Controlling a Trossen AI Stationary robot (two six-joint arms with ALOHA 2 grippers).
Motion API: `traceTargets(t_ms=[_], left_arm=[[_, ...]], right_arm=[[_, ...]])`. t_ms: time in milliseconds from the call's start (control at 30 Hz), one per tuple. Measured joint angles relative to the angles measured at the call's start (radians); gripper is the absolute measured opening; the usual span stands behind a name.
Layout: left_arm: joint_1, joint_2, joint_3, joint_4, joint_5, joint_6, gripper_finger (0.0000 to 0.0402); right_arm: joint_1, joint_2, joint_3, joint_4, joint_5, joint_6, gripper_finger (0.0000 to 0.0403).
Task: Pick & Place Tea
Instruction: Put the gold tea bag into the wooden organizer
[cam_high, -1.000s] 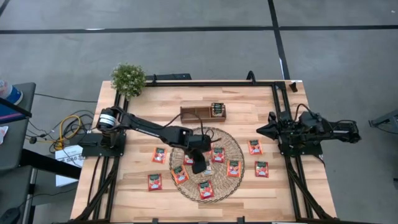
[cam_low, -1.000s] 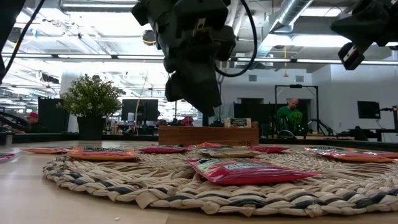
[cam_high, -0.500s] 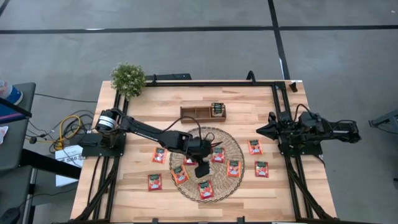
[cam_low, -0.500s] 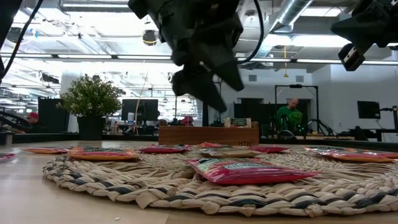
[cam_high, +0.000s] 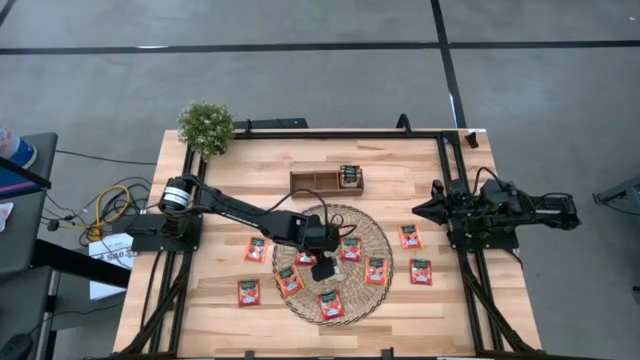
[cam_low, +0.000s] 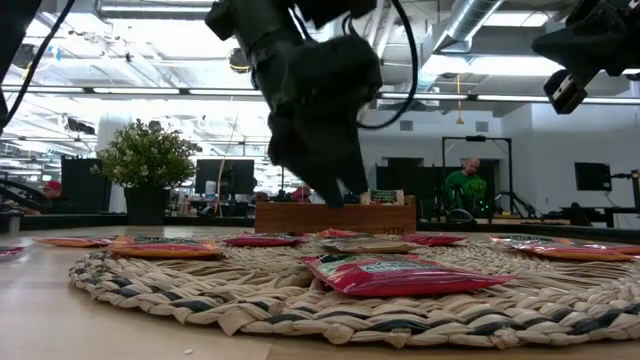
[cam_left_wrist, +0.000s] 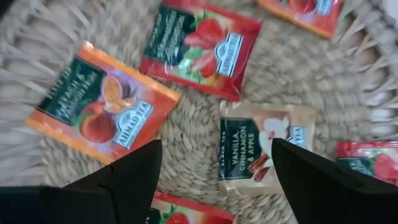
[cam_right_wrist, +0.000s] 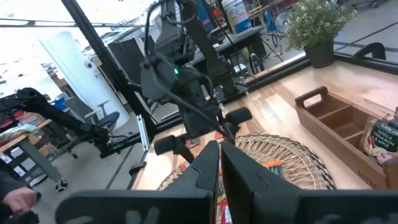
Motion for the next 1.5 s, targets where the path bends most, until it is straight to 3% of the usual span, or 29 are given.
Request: traceTargets(t_ms=[367, 1167, 1300, 1500], left_arm=[[-0.010, 0.021, 0.000, 0.003, -0.117, -0.003, 0.0296], [-0.063, 0.098, 0.006, 0.039, -0.129, 0.109, 0.0295], [-0.065, 0.104, 0.007, 0.030, -0.113, 0.109, 0.0274], [-0.068, 0.105, 0.007, 0.021, -0.114, 0.110, 0.0202]], right_arm=[[0.000, 0.000, 0.000, 0.001, 0.003, 0.001, 0.0011], [0.000, 0.001, 0.001, 0.019, 0.026, 0.011, 0.0011], [0.000, 0.001, 0.001, 0.022, 0.027, 0.012, 0.0011], [0.000, 0.001, 0.001, 0.022, 0.027, 0.012, 0.0011]])
